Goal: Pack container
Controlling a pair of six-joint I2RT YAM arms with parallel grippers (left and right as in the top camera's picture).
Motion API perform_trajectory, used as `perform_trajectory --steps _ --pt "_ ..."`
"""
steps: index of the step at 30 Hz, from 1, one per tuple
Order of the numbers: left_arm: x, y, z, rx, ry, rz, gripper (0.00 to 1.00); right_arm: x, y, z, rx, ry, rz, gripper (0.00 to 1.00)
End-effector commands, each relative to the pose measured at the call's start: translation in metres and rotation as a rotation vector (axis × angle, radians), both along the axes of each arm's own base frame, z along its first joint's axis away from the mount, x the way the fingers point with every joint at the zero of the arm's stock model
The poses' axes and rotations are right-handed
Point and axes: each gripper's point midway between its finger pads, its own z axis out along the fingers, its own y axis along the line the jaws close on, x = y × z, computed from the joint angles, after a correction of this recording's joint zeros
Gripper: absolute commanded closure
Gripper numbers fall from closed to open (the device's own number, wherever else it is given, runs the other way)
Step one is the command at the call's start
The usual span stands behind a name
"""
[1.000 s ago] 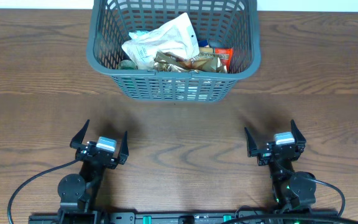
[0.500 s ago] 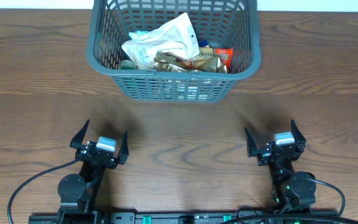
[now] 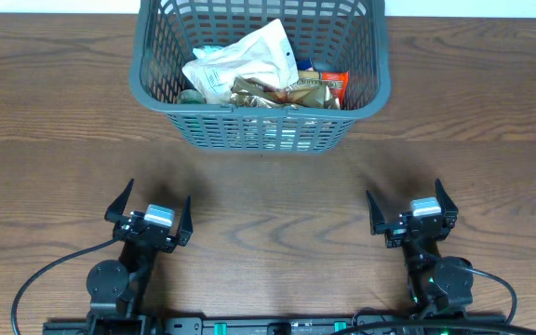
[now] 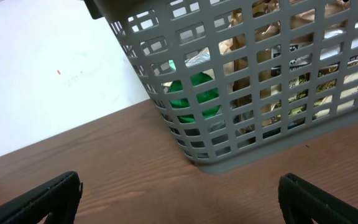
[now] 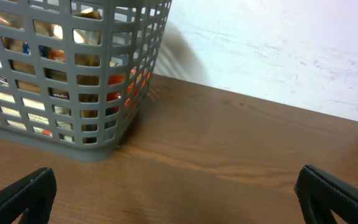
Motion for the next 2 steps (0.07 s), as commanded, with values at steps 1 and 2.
perform_trajectory --steps 1,2 --pt "-0.0006 -0.0006 -0.0159 0.009 0.046 -0.003 0.02 -0.0005 0.0024 -0.0012 -0.007 -0.001 0.012 0.01" --pt "-0.0006 -0.0006 -0.0159 0.008 0.046 -0.003 0.01 -0.0005 0.0024 -0.0010 -0.007 -0.002 0.012 0.01"
